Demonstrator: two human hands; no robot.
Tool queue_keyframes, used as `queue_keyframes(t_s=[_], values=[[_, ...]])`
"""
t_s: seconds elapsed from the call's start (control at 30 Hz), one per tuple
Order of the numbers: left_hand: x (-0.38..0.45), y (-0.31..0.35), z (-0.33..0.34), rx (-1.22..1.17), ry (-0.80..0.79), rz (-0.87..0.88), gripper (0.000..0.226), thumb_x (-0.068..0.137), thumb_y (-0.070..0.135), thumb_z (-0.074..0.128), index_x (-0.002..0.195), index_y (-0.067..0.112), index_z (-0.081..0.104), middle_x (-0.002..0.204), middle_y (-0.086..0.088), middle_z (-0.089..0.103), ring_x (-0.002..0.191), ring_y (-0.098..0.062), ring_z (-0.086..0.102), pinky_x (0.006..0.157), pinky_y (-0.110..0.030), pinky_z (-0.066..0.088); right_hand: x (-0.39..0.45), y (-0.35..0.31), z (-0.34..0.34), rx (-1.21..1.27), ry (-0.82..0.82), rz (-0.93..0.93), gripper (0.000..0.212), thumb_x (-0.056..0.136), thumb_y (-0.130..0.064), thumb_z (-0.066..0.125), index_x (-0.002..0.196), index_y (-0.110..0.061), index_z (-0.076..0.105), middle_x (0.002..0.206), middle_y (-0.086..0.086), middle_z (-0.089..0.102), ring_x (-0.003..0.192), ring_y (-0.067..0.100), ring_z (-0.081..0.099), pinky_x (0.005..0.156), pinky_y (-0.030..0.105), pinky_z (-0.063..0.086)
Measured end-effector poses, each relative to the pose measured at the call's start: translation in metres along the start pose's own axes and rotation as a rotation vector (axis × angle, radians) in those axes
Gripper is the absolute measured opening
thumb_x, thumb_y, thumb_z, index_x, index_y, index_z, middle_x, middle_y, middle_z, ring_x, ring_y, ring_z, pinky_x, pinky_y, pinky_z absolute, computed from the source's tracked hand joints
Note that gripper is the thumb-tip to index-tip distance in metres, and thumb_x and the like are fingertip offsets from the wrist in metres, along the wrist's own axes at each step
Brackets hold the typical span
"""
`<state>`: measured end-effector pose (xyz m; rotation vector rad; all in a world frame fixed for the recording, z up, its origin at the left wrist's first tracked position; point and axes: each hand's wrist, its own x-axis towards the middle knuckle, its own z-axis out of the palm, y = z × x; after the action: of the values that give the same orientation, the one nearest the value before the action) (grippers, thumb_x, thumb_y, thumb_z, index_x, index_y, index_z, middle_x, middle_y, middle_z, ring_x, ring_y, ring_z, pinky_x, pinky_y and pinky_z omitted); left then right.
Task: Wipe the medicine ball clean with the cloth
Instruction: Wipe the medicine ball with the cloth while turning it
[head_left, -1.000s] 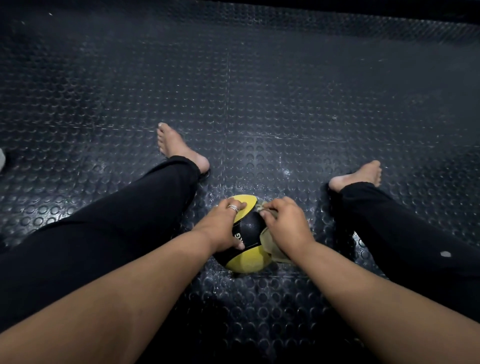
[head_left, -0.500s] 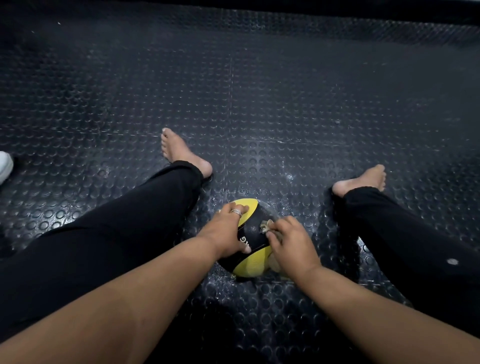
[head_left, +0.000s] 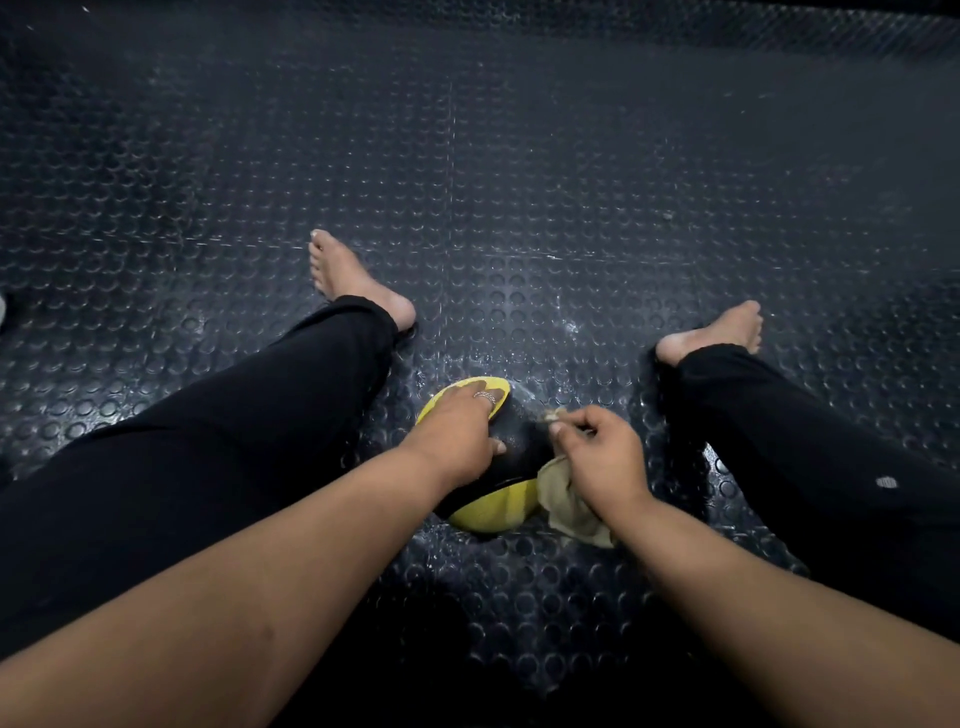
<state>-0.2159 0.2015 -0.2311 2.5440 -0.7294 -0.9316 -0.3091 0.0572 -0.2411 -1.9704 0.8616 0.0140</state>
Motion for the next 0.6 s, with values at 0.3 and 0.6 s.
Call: queue_keyframes(t_s=[0.3,0.6], values=[[-0.010,0.000,0.014,-0.097,0.060,-0.155,0.117,0.075,0.049,0.079,0.156,0.009,0.005,0.162,-0.004,0.005,0.150,-0.019,0.006,0.121,-0.041,0.018,-0.002,-0.009,0.016,-0.214,-0.091,-0.176,0.011,0.086,-0.018,0.066,0.095,-0.012,0.069,0.094,-0.006,0.052,0.091,0.012,0.055,0.081,0.021,0.042],[0.002,0.002,0.003,-0.085,0.005,-0.211,0.118,0.073,0.047,0.081,0.155,0.007,0.006,0.161,-0.006,0.008,0.149,-0.021,0.012,0.119,-0.032,0.020,0.012,-0.019,0.028,-0.435,-0.125,-0.360,0.017,0.091,-0.023,0.056,0.098,-0.010,0.065,0.098,0.003,0.052,0.092,0.021,0.052,0.080,0.035,0.046]])
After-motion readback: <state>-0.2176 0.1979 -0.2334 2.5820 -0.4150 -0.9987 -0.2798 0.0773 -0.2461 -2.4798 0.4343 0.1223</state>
